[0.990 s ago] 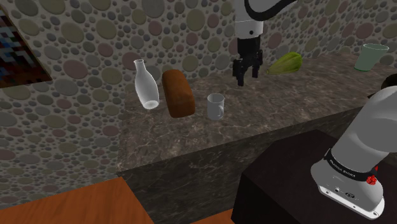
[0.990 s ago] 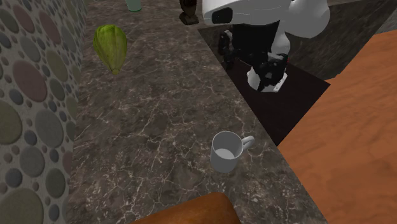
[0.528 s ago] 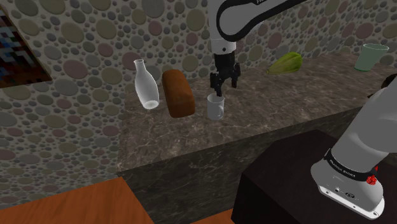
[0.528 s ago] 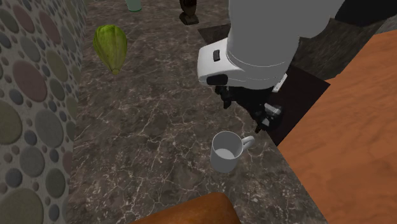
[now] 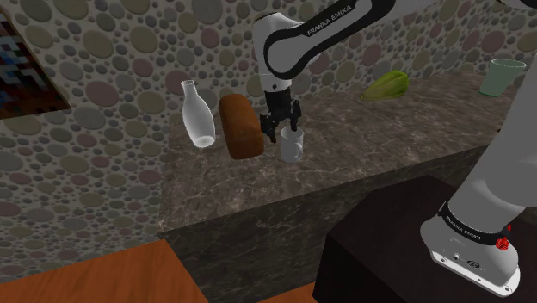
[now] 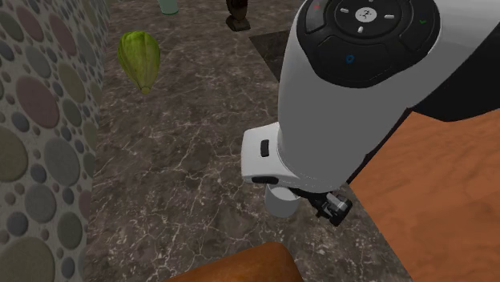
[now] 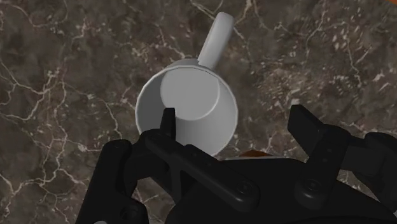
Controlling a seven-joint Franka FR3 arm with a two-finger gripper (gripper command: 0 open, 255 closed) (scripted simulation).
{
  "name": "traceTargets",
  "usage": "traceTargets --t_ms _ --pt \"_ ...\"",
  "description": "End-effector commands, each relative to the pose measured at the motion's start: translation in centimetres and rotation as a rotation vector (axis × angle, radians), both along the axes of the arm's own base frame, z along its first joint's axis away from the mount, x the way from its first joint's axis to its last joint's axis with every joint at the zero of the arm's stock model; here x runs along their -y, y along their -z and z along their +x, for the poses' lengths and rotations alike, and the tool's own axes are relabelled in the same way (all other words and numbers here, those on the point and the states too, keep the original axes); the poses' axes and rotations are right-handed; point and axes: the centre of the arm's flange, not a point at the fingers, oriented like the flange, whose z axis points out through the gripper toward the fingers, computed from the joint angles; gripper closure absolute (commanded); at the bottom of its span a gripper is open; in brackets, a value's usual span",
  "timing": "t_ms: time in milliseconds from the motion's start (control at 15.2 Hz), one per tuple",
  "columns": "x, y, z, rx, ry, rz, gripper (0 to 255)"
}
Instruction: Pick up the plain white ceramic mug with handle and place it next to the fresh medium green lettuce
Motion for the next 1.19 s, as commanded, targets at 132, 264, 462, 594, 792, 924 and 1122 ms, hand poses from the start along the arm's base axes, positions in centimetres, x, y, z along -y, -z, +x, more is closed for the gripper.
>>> traceTargets --t_ms 132,264,462,594,792,924,1122 --pt "-0.1 2.0 -0.2 0.000 0.001 0.000 0" --pt "-0.1 3.0 -0.4 0.000 0.001 0.000 0" --pt "-0.1 3.3 -0.4 0.000 0.001 0.000 0" --pt "-0.1 3.3 -0.4 0.000 0.001 0.000 0" --pt "-0.1 3.3 -0.4 0.000 0.001 0.000 0" --pt "-0.1 3.3 -0.4 0.000 0.001 0.000 255" --pt "-0.1 3.3 -0.4 0.000 0.001 0.000 255"
